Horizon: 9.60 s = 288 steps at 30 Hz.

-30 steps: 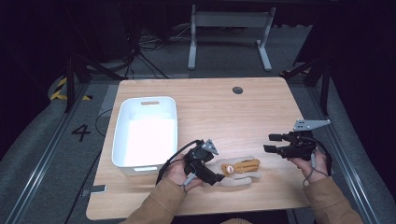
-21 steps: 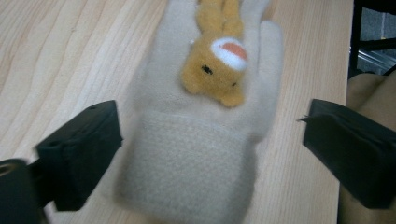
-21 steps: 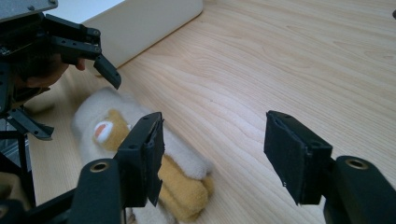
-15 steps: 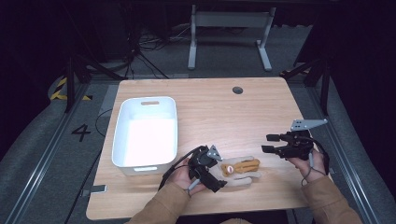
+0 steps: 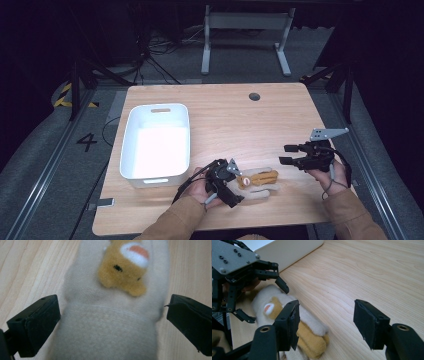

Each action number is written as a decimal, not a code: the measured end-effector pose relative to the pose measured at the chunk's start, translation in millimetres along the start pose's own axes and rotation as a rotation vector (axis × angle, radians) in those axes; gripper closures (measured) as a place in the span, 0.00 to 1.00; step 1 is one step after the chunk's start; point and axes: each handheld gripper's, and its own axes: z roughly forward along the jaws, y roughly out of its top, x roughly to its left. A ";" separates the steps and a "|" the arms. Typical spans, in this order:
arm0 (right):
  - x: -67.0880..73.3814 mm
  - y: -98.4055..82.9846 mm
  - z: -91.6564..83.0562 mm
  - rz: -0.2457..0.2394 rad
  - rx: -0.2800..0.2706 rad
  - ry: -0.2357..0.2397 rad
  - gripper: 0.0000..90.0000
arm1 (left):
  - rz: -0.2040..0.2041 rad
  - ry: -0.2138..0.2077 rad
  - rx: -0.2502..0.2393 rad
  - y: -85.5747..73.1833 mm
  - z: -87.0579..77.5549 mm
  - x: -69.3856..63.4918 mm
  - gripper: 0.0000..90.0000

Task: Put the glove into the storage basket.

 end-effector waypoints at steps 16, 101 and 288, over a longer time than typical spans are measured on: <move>-0.4 -1.0 1.3 0.004 0.008 0.001 0.42 | 0.055 0.072 0.083 3.3 14.7 -3.7 0.00; -3.2 -3.9 -2.5 -0.040 0.040 -0.129 0.77 | -0.236 -0.029 -0.204 14.8 -63.3 13.8 0.77; -32.2 -0.6 48.0 -0.056 0.256 -0.160 0.86 | -0.318 -0.050 -0.188 19.3 -51.5 14.5 0.00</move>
